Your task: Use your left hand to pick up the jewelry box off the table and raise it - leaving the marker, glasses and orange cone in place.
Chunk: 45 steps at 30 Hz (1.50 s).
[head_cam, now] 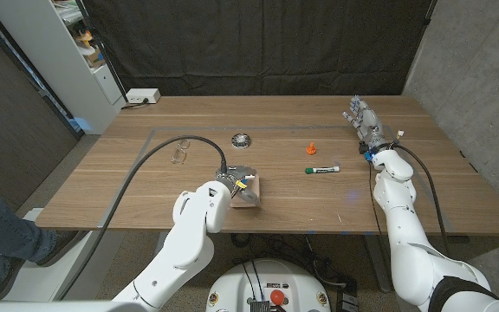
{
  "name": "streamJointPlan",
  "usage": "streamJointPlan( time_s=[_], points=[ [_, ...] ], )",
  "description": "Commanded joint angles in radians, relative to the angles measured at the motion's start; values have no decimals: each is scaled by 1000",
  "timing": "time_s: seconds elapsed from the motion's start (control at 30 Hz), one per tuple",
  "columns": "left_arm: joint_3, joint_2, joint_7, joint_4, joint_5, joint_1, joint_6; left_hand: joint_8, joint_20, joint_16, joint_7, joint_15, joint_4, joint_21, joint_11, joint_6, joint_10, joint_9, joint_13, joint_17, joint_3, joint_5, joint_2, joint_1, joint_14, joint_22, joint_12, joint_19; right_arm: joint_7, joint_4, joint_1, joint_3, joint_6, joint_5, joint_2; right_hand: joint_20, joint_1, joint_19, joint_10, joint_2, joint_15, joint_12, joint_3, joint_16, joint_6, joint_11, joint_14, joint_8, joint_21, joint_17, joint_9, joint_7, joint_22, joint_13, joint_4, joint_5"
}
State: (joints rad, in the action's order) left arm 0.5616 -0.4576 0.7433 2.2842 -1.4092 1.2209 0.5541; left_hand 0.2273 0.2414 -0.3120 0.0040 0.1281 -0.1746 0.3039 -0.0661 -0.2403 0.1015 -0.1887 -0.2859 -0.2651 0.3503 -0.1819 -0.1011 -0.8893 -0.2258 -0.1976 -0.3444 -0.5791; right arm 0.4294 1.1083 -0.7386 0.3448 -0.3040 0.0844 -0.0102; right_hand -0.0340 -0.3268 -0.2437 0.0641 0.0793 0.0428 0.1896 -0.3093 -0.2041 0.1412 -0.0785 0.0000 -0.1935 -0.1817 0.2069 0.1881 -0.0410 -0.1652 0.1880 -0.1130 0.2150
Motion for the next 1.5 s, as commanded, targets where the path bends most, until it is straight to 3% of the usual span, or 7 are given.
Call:
streamJointPlan(
  time_s=[0.03, 1.5],
  points=[
    [-9, -10, 17, 6, 20, -9, -11, 1, -19, -6, 29, 1, 14, 5, -1, -39, 4, -5, -5, -5, 5, -4, 200, -187, -6, -3, -5, -21, -7, -3, 6, -4, -3, 1, 4, -7, 5, -5, 4, 0, 8, 10, 0, -2, 3, -3, 5, -3, -10, 2, 4, 3, -5, 5, -6, 3],
    [-71, -44, 34, 78, 39, -13, -44, -10, -19, -22, 33, 19, 29, 2, -1, -41, 12, -6, -18, -23, -20, -2, 210, -179, -16, -6, -9, -18, -35, 19, 12, -23, 11, -13, 18, -17, 4, -12, 3, 1, 9, 9, 0, -3, 3, -2, 9, -3, -11, 2, 4, 5, -4, 5, -7, 3]
  ],
)
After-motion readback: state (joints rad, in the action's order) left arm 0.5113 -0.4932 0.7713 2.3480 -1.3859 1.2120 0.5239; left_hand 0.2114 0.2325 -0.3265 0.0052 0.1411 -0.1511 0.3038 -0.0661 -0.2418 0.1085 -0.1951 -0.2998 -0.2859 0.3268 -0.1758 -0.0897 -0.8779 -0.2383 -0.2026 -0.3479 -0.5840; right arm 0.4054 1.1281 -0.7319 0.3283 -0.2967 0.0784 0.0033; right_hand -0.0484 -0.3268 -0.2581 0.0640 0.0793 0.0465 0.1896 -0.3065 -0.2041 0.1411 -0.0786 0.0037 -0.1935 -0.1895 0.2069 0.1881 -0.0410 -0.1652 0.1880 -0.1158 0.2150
